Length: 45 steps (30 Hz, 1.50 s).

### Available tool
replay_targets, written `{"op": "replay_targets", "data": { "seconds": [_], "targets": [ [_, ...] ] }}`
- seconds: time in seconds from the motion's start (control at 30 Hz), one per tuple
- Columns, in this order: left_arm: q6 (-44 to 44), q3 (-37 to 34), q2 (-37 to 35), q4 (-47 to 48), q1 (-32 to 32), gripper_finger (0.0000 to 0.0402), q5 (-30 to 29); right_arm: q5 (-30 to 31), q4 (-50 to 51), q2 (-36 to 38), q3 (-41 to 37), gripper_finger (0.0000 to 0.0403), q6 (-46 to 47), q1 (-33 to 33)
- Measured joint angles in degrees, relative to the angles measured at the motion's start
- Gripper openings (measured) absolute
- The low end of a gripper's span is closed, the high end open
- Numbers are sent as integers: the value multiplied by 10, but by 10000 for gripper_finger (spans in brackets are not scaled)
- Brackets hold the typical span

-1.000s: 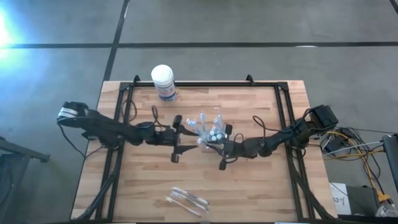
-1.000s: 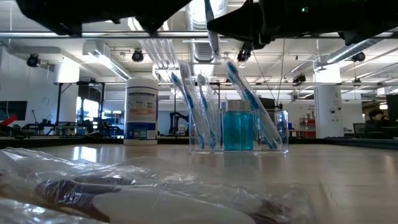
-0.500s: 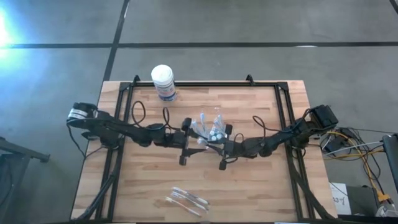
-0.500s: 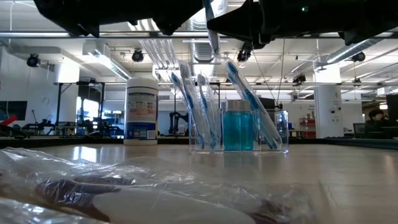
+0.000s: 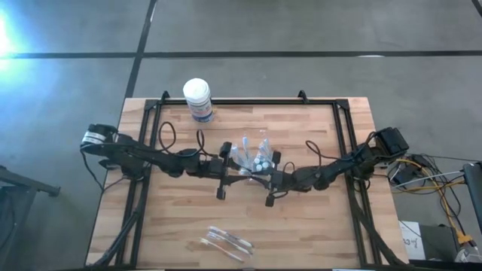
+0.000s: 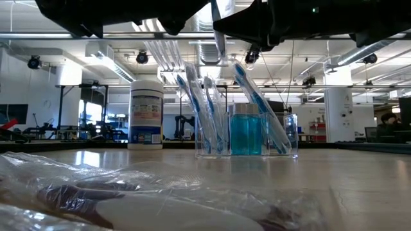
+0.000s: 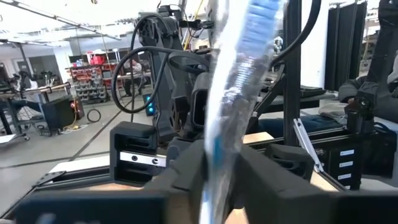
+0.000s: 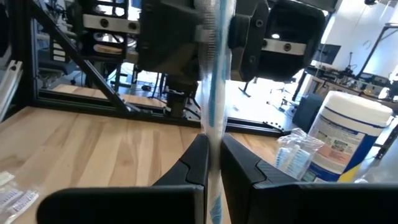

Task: Pick & Place toothbrushing station
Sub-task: Put the blue toothbrush into the transparent organizer

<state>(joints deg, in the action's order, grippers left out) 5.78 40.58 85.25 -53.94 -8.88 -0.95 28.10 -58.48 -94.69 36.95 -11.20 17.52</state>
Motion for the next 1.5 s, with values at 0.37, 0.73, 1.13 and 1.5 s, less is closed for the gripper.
{"op": "replay_targets", "data": {
  "seconds": [0.37, 0.73, 1.13, 1.5],
  "targets": [
    [21, 0, -3, 10, 0, 22, 23, -3, -7, -7, 1, 29, 5, 0],
    [21, -33, -113, 69, -1, 22, 30, 10, -6, -6, 0, 113, 8, -1],
    [5, -173, -292, 86, 2, 22, -31, 7, -3, -6, 0, 119, 22, 5],
    [-60, -282, -333, 3, 2, 22, -54, 1, 32, 18, 0, 60, 33, 36]
  ]
}}
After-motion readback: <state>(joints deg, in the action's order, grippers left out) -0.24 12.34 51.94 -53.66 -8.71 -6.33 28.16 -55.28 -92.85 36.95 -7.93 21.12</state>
